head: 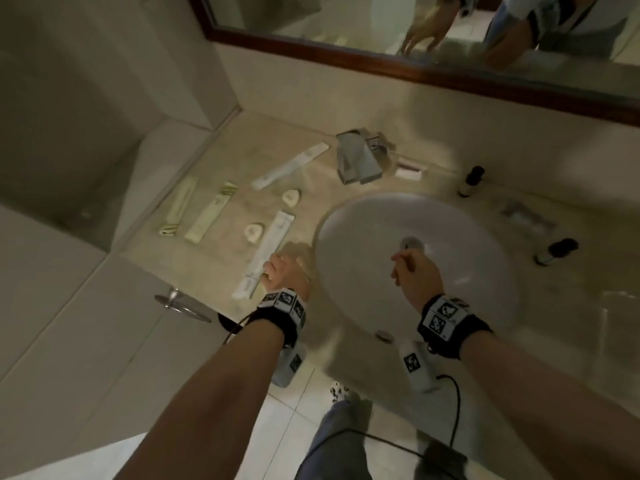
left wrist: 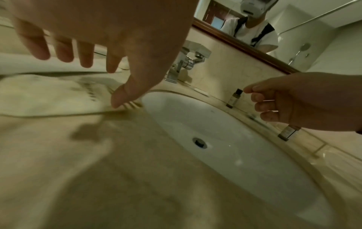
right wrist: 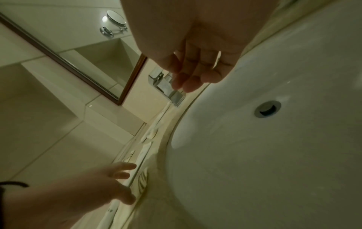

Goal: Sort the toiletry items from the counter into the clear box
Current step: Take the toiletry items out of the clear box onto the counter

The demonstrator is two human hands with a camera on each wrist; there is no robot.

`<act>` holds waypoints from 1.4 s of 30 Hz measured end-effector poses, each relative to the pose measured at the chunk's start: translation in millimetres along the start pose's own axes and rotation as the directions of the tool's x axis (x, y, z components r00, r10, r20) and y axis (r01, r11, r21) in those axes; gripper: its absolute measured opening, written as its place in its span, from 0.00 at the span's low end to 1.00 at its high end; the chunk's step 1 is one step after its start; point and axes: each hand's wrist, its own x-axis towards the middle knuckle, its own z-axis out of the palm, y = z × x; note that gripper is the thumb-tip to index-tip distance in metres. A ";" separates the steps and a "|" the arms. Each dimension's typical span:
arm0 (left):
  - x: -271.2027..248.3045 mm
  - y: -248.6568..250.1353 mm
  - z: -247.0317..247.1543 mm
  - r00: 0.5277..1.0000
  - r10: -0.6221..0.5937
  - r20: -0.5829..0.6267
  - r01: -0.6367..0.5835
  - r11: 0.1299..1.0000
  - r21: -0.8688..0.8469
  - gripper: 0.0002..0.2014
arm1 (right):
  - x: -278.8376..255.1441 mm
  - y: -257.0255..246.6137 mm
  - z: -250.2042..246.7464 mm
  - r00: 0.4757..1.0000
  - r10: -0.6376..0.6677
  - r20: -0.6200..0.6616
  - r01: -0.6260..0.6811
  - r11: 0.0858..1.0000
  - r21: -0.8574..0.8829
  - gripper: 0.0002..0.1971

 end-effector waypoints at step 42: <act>-318.6 422.0 133.9 0.714 0.552 0.430 -0.548 0.823 -0.146 0.31 | -129.8 266.8 -383.5 0.937 0.170 -0.304 -0.258 0.925 -0.279 0.30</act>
